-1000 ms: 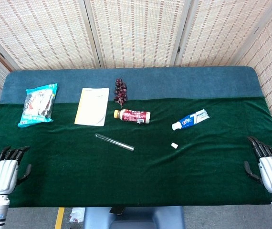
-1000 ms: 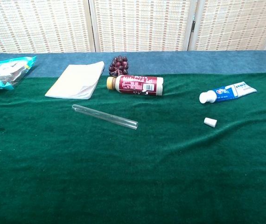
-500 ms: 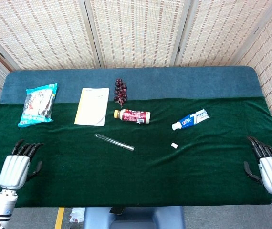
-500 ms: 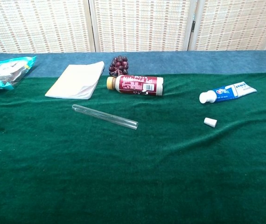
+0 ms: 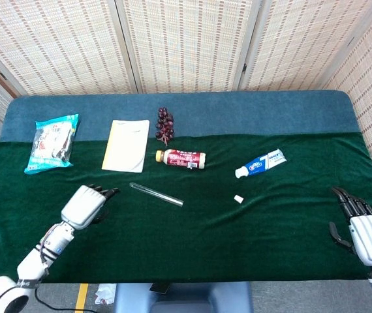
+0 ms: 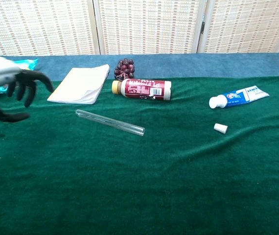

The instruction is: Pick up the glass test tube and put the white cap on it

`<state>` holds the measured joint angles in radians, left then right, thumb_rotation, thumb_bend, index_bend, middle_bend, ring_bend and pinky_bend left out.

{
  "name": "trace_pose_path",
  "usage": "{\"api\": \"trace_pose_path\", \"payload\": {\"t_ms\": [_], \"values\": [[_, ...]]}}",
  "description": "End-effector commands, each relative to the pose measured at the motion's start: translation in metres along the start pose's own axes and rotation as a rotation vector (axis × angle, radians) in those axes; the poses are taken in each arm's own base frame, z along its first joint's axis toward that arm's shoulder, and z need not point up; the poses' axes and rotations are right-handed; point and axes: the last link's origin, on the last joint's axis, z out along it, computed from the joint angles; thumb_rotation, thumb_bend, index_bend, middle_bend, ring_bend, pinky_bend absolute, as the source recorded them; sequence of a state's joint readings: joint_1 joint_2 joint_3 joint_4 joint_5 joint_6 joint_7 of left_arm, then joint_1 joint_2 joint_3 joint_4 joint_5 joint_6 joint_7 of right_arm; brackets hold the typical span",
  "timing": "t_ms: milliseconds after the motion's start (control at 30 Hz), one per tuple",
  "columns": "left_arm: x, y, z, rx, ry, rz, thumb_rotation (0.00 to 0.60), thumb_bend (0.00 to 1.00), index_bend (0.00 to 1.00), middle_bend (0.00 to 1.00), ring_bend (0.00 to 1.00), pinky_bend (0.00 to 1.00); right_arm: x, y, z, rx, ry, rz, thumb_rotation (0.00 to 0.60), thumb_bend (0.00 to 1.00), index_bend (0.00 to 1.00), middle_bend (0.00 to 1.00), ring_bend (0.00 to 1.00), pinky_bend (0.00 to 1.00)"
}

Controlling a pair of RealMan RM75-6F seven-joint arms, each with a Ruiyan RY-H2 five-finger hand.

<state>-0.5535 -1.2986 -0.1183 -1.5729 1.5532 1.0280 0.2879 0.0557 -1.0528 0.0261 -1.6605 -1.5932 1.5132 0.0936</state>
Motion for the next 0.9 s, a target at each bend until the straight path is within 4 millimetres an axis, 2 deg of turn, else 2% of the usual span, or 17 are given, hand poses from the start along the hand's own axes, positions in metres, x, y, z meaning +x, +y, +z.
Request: {"api": "trace_pose_path", "payload": {"t_ms": [33, 167, 267, 667, 900], "values": [[-0.004, 0.008, 0.033, -0.032, -0.015, -0.008, 0.600, 0.36, 0.36, 0.76, 0.70, 0.73, 0.000, 0.000, 0.000, -0.001, -0.003, -0.001, 0.600, 0.56, 0.05, 0.12, 0.18, 0.19], [-0.009, 0.017, 0.053, -0.054, -0.026, -0.001, 0.600, 0.39, 0.39, 0.87, 0.79, 0.80, 0.000, 0.000, 0.002, -0.001, -0.005, -0.002, 0.600, 0.56, 0.05, 0.12, 0.19, 0.19], [-0.012, 0.023, 0.067, -0.064, -0.030, -0.003, 0.600, 0.42, 0.40, 0.91, 0.83, 0.83, -0.001, 0.000, 0.004, -0.002, -0.011, -0.005, 0.600, 0.56, 0.05, 0.13, 0.20, 0.19], [-0.025, 0.046, 0.108, -0.074, -0.128, 0.043, 0.600, 0.44, 0.39, 0.94, 0.87, 0.86, -0.001, 0.002, 0.009, -0.011, -0.018, -0.011, 0.600, 0.56, 0.05, 0.13, 0.22, 0.19], [-0.028, 0.061, 0.125, -0.061, -0.160, 0.056, 0.600, 0.36, 0.42, 0.95, 0.88, 0.86, -0.001, 0.003, 0.010, -0.017, -0.023, -0.011, 0.600, 0.56, 0.05, 0.13, 0.22, 0.19]]}}
